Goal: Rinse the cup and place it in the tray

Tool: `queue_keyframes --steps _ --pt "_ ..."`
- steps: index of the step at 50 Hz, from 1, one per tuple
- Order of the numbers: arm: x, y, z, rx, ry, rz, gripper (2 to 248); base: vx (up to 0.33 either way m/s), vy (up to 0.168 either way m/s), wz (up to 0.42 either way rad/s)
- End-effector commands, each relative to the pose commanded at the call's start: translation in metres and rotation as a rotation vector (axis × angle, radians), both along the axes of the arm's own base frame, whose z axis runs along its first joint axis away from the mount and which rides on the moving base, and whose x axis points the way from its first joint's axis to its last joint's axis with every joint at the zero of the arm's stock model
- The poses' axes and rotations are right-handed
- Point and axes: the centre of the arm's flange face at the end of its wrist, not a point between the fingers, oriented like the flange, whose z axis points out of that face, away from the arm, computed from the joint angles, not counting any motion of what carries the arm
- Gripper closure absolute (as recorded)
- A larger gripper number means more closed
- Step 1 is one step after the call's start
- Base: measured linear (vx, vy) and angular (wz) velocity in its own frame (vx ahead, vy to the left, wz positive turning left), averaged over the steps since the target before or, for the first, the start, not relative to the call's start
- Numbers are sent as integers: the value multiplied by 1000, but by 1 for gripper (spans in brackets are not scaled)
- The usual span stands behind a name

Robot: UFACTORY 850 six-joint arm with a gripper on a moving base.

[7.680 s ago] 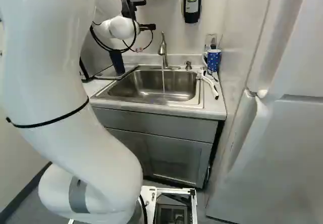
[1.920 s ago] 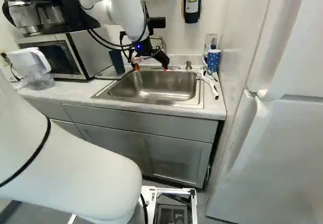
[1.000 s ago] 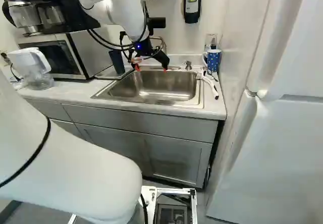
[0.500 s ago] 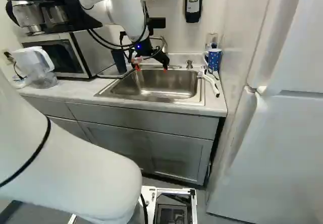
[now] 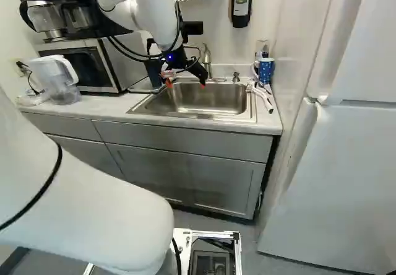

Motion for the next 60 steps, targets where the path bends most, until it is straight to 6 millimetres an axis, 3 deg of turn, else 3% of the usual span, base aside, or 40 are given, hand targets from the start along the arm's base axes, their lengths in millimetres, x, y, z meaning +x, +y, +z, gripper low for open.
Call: queue_keyframes --steps 18,60 --pt "0 0 0 0 0 0 3 -150 76 -41" --pt "0 0 0 0 0 0 3 -170 19 -137"
